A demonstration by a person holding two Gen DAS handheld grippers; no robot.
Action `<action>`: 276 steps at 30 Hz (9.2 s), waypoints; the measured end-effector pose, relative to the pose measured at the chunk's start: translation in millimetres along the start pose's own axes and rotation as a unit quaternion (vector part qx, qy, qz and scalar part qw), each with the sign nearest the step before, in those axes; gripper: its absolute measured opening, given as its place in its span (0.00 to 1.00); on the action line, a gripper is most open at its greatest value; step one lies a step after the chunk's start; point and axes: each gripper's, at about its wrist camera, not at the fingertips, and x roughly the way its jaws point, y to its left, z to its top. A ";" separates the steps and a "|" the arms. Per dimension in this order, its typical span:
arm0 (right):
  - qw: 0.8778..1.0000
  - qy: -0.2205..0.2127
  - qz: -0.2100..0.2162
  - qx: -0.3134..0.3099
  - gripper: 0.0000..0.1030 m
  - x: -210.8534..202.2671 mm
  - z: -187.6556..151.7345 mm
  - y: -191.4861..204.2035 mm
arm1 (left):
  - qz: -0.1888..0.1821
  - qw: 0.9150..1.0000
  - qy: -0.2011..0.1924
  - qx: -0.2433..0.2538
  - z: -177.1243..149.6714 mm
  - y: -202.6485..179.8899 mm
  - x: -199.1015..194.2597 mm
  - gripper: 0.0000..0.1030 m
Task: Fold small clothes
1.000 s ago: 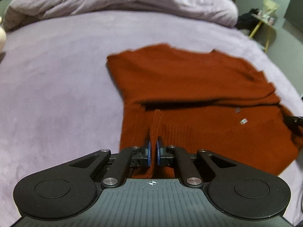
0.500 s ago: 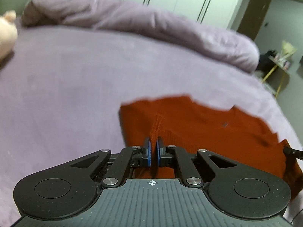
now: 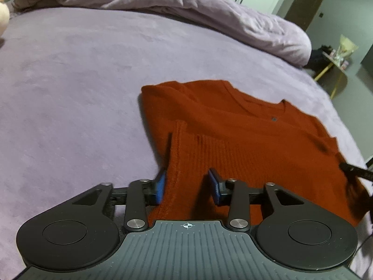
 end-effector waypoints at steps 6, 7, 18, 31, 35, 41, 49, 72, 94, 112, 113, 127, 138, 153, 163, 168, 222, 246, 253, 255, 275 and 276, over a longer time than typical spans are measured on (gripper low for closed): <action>0.998 -0.019 -0.027 -0.049 0.07 -10.2 2.5 17.4 | 0.028 0.998 -0.041 0.029 12.6 -12.9 -21.9 0.08; 0.998 -0.030 -0.029 -0.053 0.07 -15.3 4.8 19.9 | 0.026 0.997 -0.058 0.032 17.6 -15.8 -30.8 0.08; 0.983 -0.146 -0.094 -0.056 0.07 -20.6 74.5 37.5 | 0.068 0.983 -0.168 0.037 98.1 -41.2 -34.4 0.08; 0.977 -0.117 -0.161 -0.084 0.07 62.5 90.2 56.2 | 0.166 0.978 -0.130 0.014 96.6 -33.4 38.1 0.12; 0.974 -0.119 -0.170 -0.091 0.07 71.8 81.7 54.7 | 0.192 0.972 -0.136 -0.007 94.3 -20.1 28.4 0.20; 0.965 -0.159 -0.199 -0.058 0.14 64.8 74.0 66.6 | 0.123 0.981 -0.148 -0.018 79.1 -41.2 17.5 0.37; 0.983 -0.057 0.171 -0.045 0.14 92.1 43.1 138.8 | 0.059 0.991 -0.118 0.025 65.4 -92.6 76.7 0.52; 0.983 -0.133 -0.103 0.078 0.04 79.8 39.1 -24.1 | 0.205 0.970 -0.129 0.022 40.2 -18.8 45.7 0.60; 0.995 -0.067 0.047 -0.048 0.12 -24.2 -43.0 156.1 | -0.084 0.971 -0.015 -0.225 -39.0 16.3 -25.0 0.54; 0.991 -0.042 0.070 -0.106 0.12 28.0 -47.6 235.4 | -0.133 0.923 -0.054 -0.357 -31.2 52.9 9.8 0.23; 0.991 -0.041 0.068 -0.109 0.12 28.4 -46.5 237.5 | -0.133 0.923 -0.056 -0.357 -32.9 52.4 9.2 0.23; 0.989 -0.045 0.102 -0.095 0.11 5.0 -39.3 221.2 | -0.089 0.946 -0.048 -0.308 -17.2 34.7 -4.9 0.23; 0.994 -0.092 0.006 0.057 0.12 -64.6 -52.4 87.9 | -0.069 0.992 -0.092 -0.057 33.7 -99.0 -43.3 0.22; 0.988 -0.097 -0.021 0.118 0.12 -72.9 -56.3 46.1 | -0.114 0.987 -0.016 0.115 -15.5 -213.9 10.7 0.54; 0.987 -0.086 0.077 0.114 0.31 -55.9 -23.5 75.8 | -0.069 0.997 -0.038 -0.004 -15.4 -136.3 -43.9 0.53; 0.985 0.005 0.123 0.118 0.44 -7.6 -24.2 84.1 | -0.048 0.998 -0.006 -0.034 -15.4 -120.8 -34.0 0.53; 0.990 -0.044 -0.086 -0.102 0.14 5.0 10.9 79.7 | -0.037 0.997 0.061 0.006 -29.9 -163.0 6.9 0.63; 0.995 -0.027 0.033 0.090 0.36 -12.1 -4.5 -4.8 | -0.016 0.997 0.079 -0.004 -27.1 -173.1 6.3 0.62; 0.987 -0.022 0.071 0.144 0.42 -7.4 -13.1 -11.4 | -0.022 0.996 0.083 0.020 -29.9 -186.7 10.8 0.63; 0.988 -0.025 0.066 0.136 0.42 -3.7 -11.3 -8.7 | -0.017 0.996 0.084 0.019 -29.8 -187.7 11.8 0.63; 0.954 -0.028 0.136 0.267 0.45 -43.7 -59.9 -20.8 | 0.010 0.997 0.072 -0.003 -27.9 -185.9 4.3 0.65; 0.952 -0.030 0.140 0.272 0.38 -42.2 -58.3 -20.0 | 0.012 0.997 0.071 -0.003 -28.1 -185.8 3.3 0.66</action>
